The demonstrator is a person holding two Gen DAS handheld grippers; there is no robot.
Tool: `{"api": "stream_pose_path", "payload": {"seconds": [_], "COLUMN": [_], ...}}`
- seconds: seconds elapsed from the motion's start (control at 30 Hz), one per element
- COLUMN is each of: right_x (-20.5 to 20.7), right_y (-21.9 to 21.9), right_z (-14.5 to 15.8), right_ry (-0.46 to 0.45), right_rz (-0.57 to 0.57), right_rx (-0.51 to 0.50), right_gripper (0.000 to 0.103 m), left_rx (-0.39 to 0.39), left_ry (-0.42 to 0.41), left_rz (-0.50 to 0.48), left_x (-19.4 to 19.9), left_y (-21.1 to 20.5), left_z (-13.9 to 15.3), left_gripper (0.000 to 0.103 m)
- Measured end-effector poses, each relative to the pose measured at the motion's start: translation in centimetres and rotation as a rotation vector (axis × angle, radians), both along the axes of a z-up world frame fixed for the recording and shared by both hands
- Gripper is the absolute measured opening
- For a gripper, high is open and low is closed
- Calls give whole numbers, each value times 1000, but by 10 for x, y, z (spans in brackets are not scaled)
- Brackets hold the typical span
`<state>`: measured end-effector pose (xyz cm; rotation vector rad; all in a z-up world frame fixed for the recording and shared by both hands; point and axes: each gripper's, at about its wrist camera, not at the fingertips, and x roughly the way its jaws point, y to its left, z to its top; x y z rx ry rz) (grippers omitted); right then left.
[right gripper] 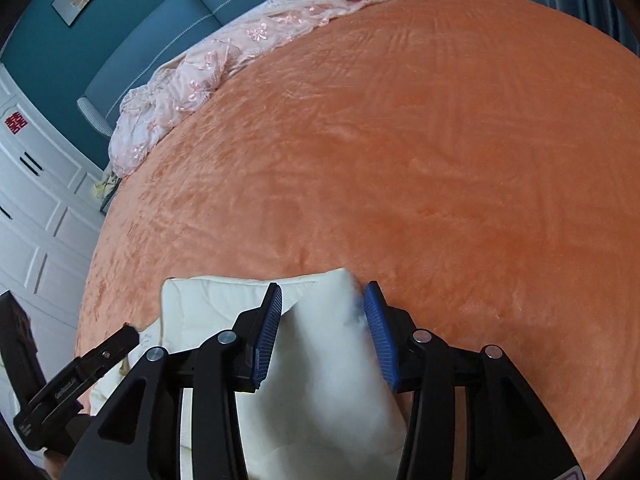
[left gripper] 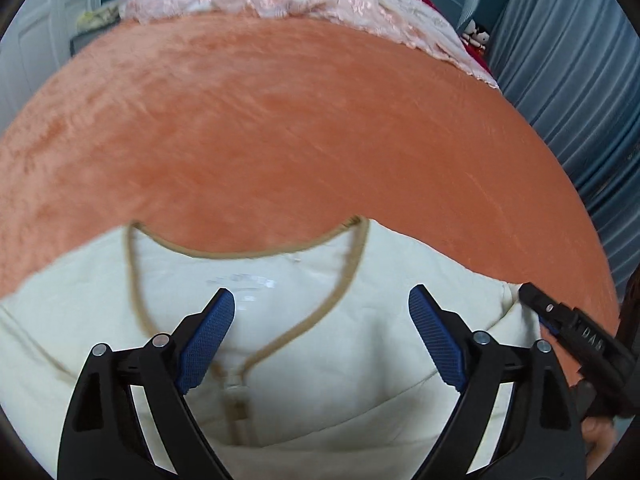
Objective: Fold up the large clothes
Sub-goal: 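Open both grippers and lift them away from the folded jacket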
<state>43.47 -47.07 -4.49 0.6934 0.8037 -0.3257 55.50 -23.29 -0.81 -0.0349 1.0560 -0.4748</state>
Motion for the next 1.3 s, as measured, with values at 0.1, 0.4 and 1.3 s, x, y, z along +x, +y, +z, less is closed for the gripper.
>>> {"api": "stream_pose_path", "payload": {"seconds": [0.1,0.4,1.3], "right_x": [7,-5,-21], "right_y": [-6,19,55], "right_z": [-12,6,90], "right_ry": [12,-83,-169], "right_rz": [19,67,45], "right_rx": [47,-140,-287], "right_gripper": [40,8,18], "left_rx": [-12,32,111], "left_ry": [59,29,-295], "left_rz": [7,-9,85], "left_x": [9,9,-30], "left_y": [-13,-35,35], "left_z": [-15,-28,36], "left_gripper": [83,2,50]}}
